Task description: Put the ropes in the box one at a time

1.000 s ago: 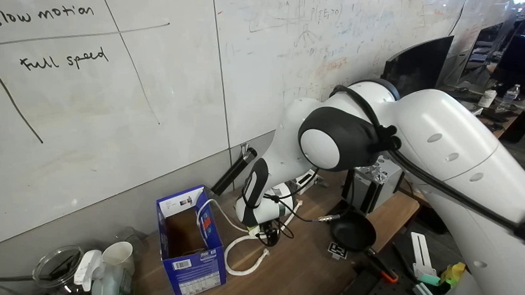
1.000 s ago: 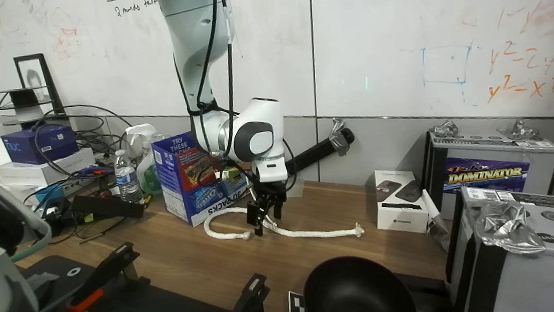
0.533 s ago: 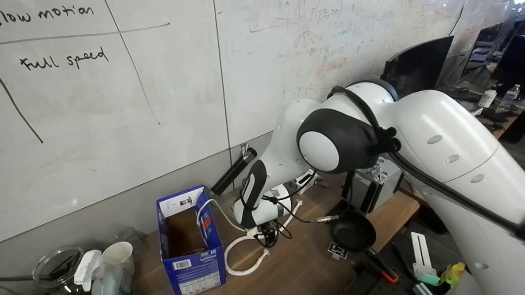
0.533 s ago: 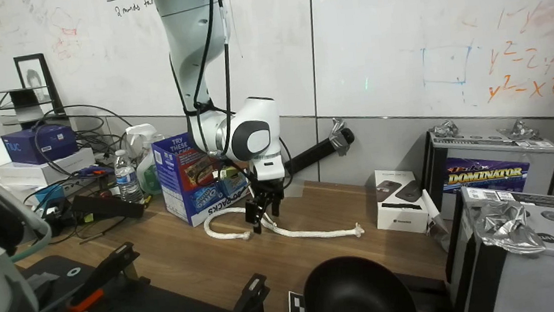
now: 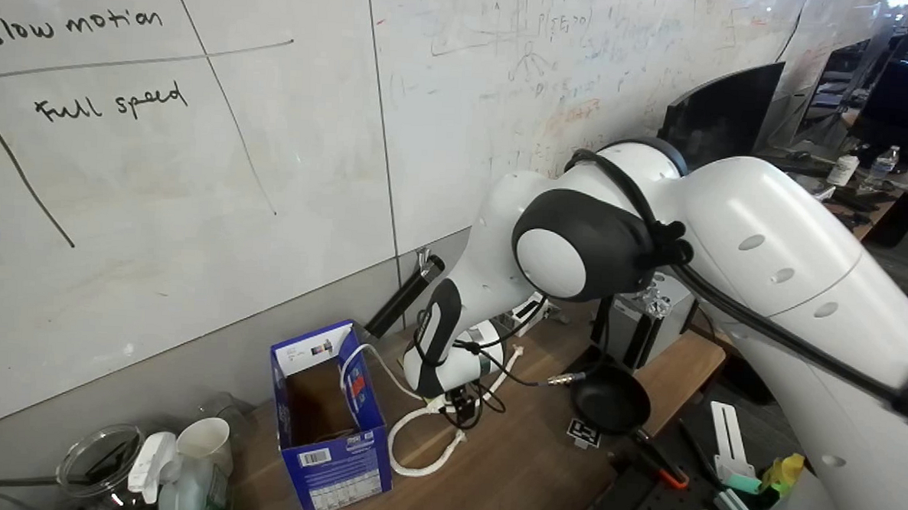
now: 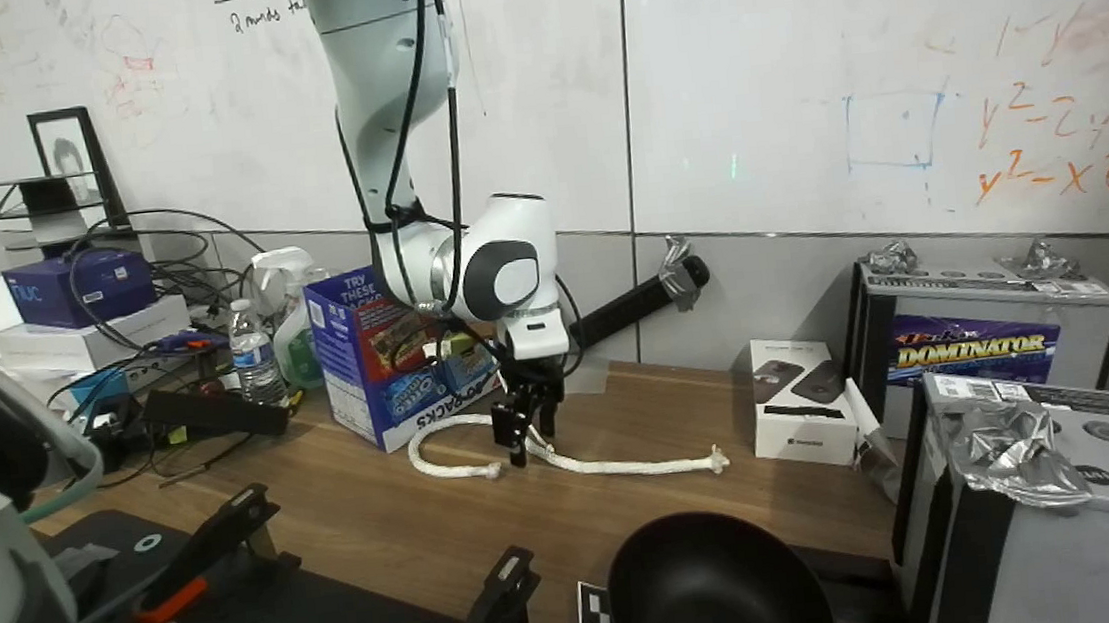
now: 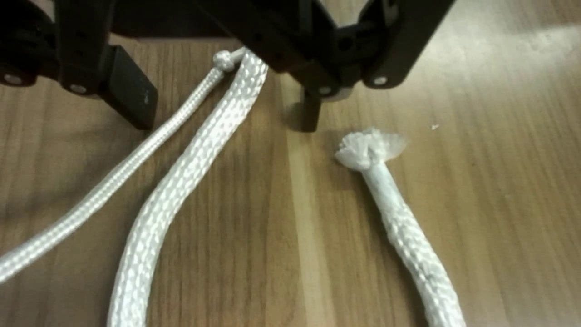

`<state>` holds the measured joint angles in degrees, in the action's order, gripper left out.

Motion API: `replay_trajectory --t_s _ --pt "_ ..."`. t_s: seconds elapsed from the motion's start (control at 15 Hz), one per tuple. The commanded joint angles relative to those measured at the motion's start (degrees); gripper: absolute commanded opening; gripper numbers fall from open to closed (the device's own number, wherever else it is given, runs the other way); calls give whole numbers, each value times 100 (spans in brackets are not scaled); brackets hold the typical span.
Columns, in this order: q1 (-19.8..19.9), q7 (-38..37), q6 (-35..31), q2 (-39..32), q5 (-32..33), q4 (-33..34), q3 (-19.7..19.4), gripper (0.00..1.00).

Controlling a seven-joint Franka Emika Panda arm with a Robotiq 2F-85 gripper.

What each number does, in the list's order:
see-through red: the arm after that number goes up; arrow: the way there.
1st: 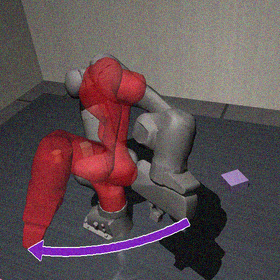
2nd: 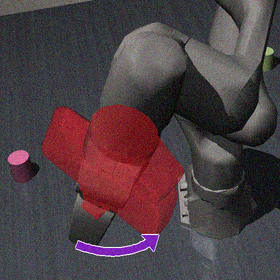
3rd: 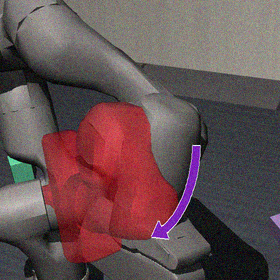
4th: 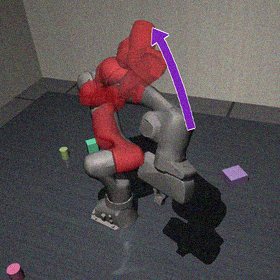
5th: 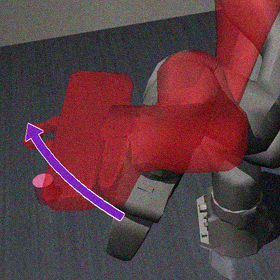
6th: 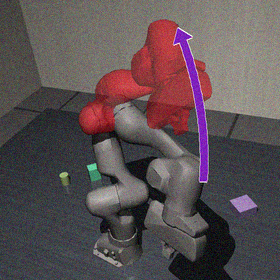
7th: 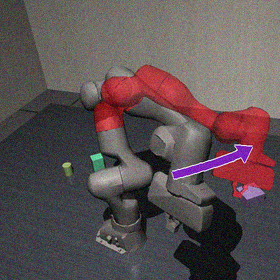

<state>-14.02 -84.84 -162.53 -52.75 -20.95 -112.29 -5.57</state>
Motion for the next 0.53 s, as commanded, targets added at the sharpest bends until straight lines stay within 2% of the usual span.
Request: replay_trajectory --t_s 0.0,0.4,0.47 --pt "-130 -161 -29 -70 199 91 -123 49" --pt "-129 -147 -25 -45 241 92 -123 5" --pt "-128 -143 -22 -31 246 84 -124 4"
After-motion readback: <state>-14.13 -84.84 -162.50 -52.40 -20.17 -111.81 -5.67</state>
